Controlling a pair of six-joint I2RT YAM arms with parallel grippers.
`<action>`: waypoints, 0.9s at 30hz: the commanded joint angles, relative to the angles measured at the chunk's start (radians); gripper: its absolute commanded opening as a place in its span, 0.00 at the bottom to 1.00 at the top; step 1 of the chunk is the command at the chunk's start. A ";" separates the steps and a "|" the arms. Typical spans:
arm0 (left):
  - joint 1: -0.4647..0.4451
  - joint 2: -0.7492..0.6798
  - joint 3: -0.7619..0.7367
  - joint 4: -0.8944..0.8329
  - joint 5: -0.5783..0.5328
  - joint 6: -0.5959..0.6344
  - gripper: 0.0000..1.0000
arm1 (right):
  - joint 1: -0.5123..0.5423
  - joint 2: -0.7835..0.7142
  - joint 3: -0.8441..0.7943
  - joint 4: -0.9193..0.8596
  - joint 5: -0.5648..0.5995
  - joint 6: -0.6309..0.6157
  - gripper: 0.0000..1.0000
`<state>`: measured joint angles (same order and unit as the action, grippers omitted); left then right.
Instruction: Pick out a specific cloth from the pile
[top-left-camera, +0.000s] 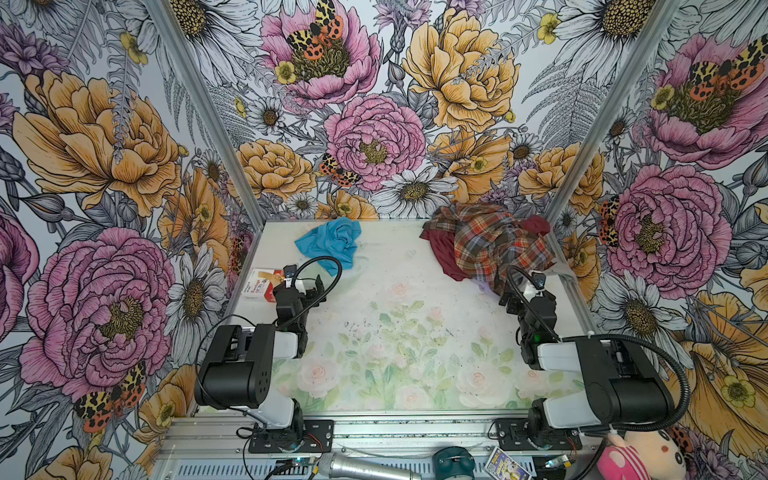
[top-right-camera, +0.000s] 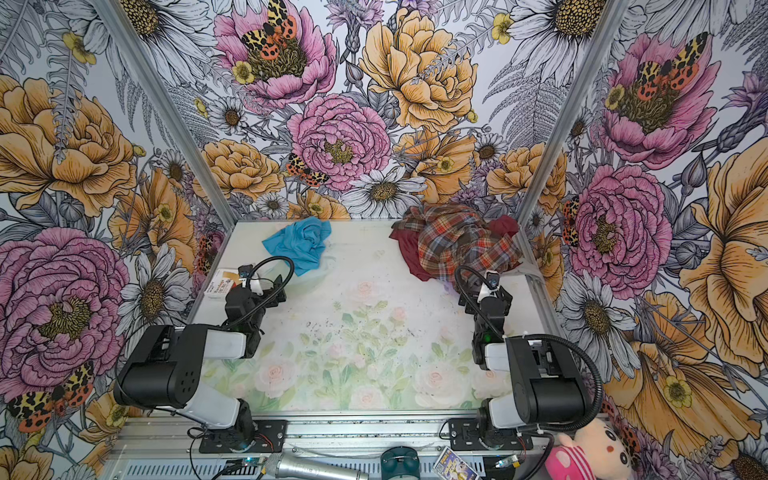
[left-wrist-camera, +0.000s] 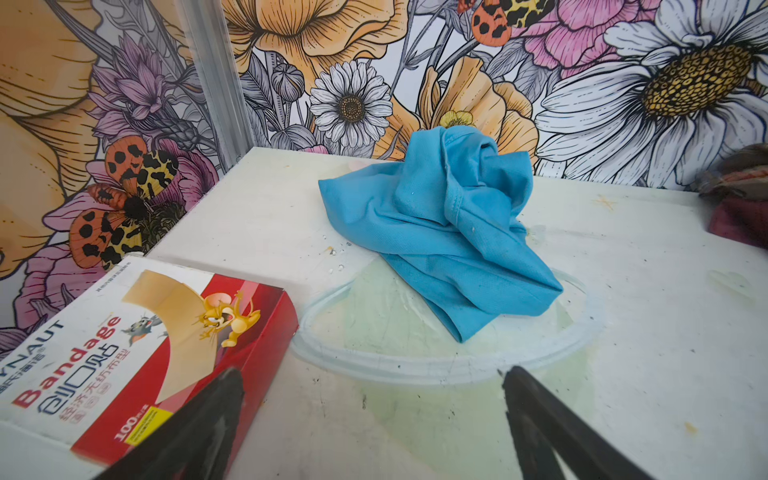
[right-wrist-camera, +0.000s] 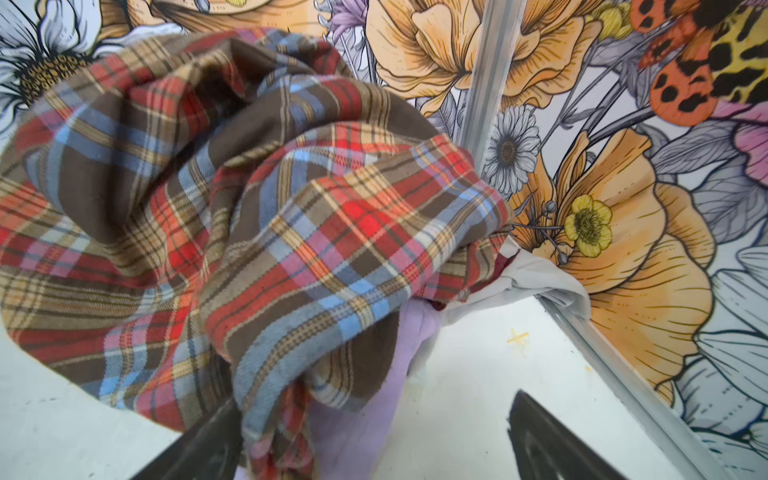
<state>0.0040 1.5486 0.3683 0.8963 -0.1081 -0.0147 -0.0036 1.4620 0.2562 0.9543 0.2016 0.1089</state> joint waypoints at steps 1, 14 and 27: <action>-0.004 0.000 0.014 0.033 -0.015 0.018 0.99 | 0.010 0.036 0.015 0.111 -0.006 -0.025 1.00; -0.004 0.001 0.014 0.031 -0.015 0.018 0.99 | -0.016 0.073 0.127 -0.067 -0.073 -0.015 1.00; -0.004 0.001 0.014 0.031 -0.016 0.018 0.99 | -0.006 0.074 0.133 -0.078 -0.123 -0.048 0.99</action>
<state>0.0040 1.5486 0.3683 0.8989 -0.1085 -0.0147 -0.0135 1.5379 0.3824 0.8703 0.0990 0.0765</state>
